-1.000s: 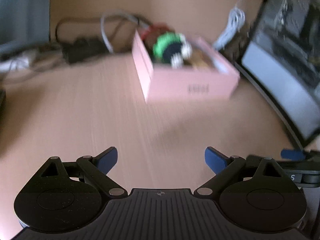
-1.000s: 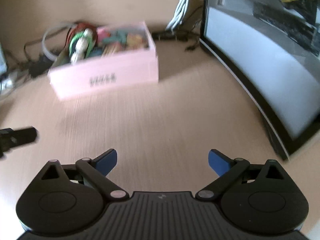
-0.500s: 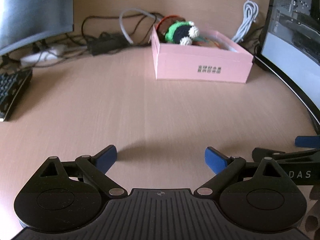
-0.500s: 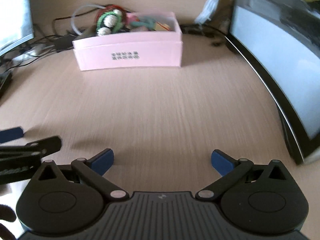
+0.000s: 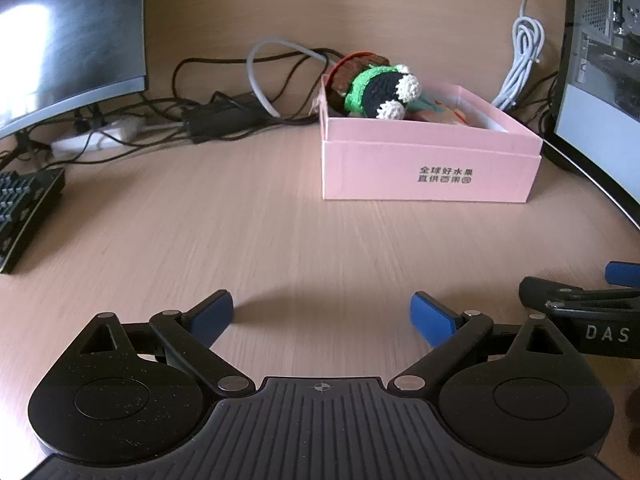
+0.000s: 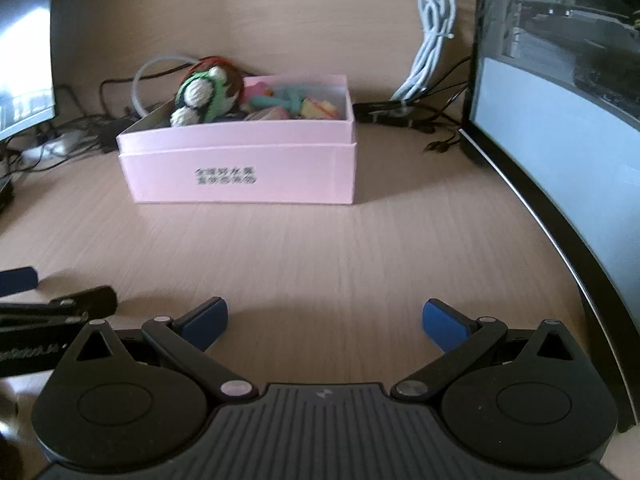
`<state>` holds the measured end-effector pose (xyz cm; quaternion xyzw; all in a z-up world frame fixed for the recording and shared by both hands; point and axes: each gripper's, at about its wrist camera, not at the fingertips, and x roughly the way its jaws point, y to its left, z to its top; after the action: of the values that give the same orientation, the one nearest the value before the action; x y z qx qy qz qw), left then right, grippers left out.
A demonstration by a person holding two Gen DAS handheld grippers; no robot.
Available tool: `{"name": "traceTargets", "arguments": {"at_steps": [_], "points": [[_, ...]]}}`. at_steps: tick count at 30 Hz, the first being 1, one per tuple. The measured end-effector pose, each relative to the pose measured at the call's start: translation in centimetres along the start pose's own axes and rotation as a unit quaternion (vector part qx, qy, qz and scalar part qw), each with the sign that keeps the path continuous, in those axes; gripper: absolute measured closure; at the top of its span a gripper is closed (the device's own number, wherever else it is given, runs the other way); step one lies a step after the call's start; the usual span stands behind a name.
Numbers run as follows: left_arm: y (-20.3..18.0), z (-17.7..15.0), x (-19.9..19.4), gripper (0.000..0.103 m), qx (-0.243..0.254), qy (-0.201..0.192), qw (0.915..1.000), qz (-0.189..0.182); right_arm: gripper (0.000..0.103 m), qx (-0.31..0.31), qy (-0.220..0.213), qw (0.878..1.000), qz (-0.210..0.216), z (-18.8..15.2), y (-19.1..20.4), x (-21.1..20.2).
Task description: Organize objects
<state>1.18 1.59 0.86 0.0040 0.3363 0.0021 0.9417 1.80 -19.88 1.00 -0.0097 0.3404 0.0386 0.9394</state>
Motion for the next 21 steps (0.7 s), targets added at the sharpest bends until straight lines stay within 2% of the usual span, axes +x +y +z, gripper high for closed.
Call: {"name": "traceTargets", "arguments": {"at_steps": [21], "points": [[-0.05,0.13,0.24,0.004,0.001,0.0,1.0,0.002,0.0,0.002,0.0,1.0,-0.002,0.09,-0.02,0.08]]}}
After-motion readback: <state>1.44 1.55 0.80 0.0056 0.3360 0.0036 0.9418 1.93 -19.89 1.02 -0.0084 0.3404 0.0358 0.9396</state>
